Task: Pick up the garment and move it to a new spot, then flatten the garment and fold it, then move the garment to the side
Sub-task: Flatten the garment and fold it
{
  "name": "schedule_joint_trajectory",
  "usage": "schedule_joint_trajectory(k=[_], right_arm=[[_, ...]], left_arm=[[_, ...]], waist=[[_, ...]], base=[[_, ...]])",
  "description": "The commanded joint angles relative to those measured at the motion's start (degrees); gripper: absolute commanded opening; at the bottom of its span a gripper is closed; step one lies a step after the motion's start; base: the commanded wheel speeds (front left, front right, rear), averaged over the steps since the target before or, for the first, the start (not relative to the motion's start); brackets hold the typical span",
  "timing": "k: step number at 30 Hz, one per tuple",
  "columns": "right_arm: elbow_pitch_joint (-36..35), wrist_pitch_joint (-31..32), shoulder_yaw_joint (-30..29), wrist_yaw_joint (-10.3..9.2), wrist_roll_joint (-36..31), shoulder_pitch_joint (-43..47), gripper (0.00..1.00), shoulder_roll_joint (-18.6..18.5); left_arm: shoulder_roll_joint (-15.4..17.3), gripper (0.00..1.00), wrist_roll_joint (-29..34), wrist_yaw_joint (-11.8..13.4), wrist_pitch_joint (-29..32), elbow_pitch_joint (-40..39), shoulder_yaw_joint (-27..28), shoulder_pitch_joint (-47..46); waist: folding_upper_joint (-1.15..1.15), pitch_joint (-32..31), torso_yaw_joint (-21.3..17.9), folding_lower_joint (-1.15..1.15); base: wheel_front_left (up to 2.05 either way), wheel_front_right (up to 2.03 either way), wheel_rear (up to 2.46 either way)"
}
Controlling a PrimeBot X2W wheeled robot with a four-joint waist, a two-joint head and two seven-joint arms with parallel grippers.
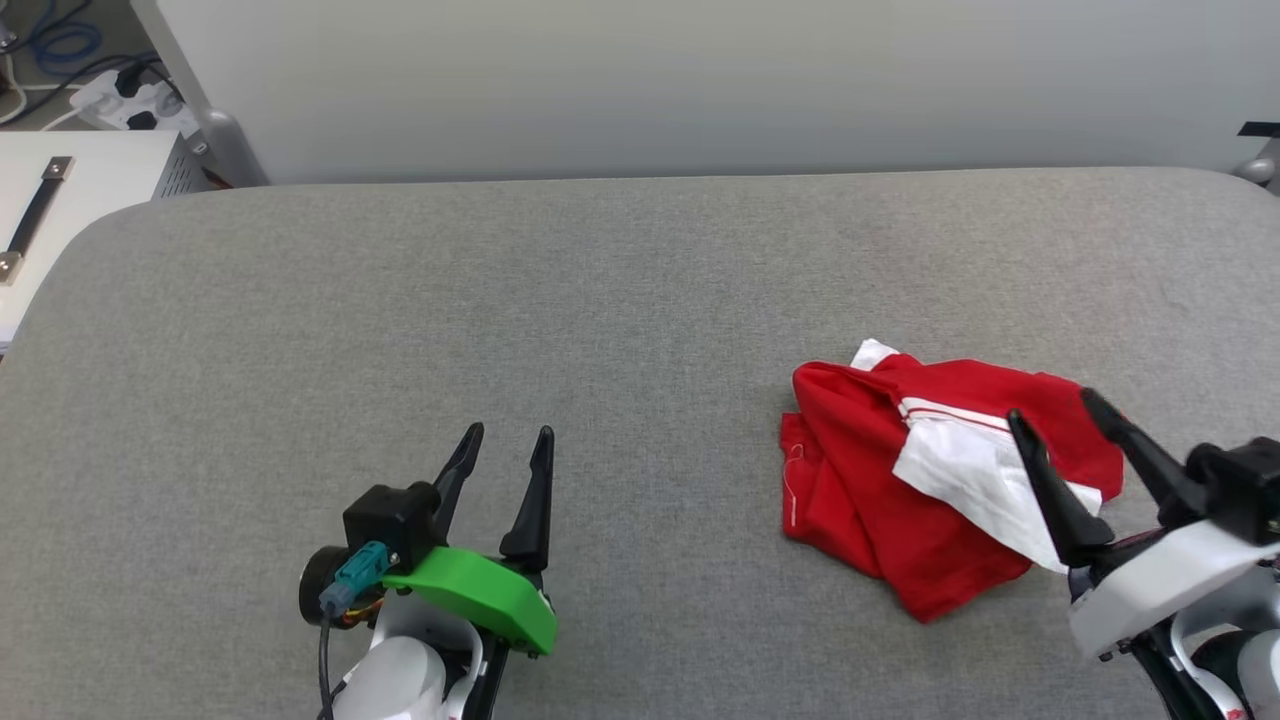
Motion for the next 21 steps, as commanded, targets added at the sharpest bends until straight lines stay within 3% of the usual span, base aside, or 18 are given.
schedule_joint_trajectory(k=[1, 7, 11, 17, 21], right_arm=[[-0.96, -0.95, -1.10, -0.04, -0.38, 1.30, 1.00, 0.99], [-3.12, -2.59, -5.80, -0.04, -2.81, 4.01, 1.00, 5.30], [-3.88, -2.68, -7.56, -0.04, -4.30, 4.28, 1.00, 7.26], [-4.94, -2.12, -8.26, -0.04, -6.17, 3.17, 1.00, 9.53], [-4.49, -2.12, -7.22, -0.04, -6.72, 1.83, 1.00, 10.53]], left_arm=[[-0.08, 1.00, 0.54, -0.35, -0.34, -0.57, -0.15, -0.19], [-0.18, 1.00, -0.69, -0.98, 0.48, -1.26, -1.93, -0.57], [0.66, 1.00, -1.56, -1.71, 4.20, -2.16, -5.14, -4.21], [3.87, 1.00, -5.26, -2.13, 18.69, -2.75, -14.81, -19.21], [5.55, 1.00, -13.43, -2.14, 30.14, -0.95, -21.01, -31.16]], waist=[[0.00, -0.17, -0.48, 0.00], [0.00, 0.40, -2.03, 0.00], [0.00, 1.91, -3.57, 0.00], [0.00, 6.13, -7.23, 0.00], [0.00, 8.89, -10.59, 0.00]], base=[[0.00, 0.00, 0.00], [0.00, 0.00, 0.00], [0.00, 0.00, 0.00], [0.00, 0.00, 0.00], [0.00, 0.00, 0.00]])
